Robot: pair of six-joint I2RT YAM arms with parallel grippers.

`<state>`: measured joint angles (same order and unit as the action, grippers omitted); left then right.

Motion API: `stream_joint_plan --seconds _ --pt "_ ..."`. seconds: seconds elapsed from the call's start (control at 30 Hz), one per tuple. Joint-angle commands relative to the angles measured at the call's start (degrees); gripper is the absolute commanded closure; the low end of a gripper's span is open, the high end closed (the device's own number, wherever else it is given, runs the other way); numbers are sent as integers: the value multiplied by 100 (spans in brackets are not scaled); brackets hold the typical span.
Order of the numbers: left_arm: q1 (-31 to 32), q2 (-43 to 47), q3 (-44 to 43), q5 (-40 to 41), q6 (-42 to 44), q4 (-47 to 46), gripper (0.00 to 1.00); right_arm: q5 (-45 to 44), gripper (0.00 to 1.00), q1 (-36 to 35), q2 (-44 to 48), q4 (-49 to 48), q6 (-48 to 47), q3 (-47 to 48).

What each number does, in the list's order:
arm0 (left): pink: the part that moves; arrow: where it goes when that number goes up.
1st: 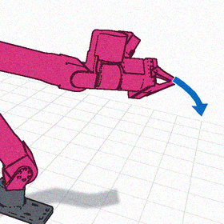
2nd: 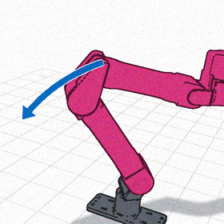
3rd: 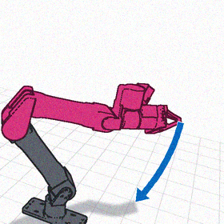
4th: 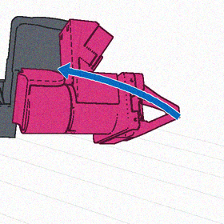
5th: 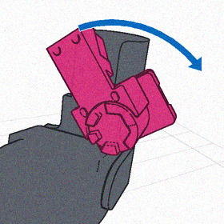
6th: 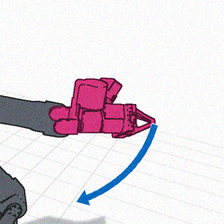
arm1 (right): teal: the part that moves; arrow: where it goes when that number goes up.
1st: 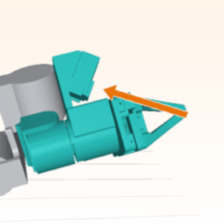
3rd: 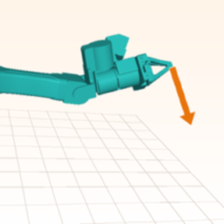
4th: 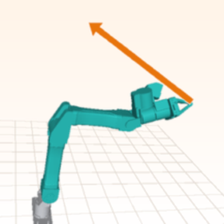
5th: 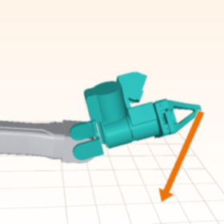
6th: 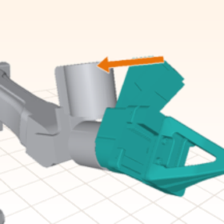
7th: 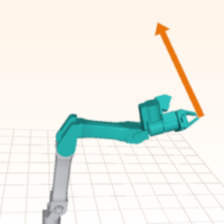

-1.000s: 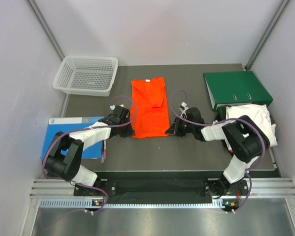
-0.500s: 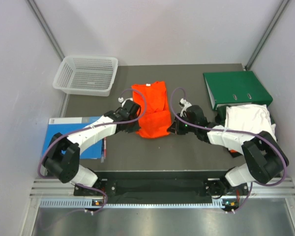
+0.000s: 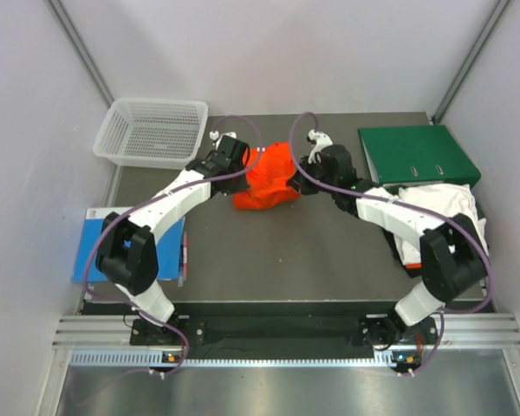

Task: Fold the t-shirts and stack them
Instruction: Fold the long partially folded tshirt into a neat square

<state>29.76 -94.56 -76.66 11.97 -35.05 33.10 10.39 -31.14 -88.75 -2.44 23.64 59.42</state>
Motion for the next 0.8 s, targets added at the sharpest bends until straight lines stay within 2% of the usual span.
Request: stream_joint_plan --seconds 0.0,0.4,0.77 --pt "-260 -387 -769 34 297 56 100 32 98 309 -554 -11 -228 658" --pt "-708 -1661 -2150 -247 613 74 100 543 96 687 -2277 -152 -360 2335" --pt "-981 -1986 -2810 -370 806 -155 100 604 95 925 -2726 -161 -421 3163"
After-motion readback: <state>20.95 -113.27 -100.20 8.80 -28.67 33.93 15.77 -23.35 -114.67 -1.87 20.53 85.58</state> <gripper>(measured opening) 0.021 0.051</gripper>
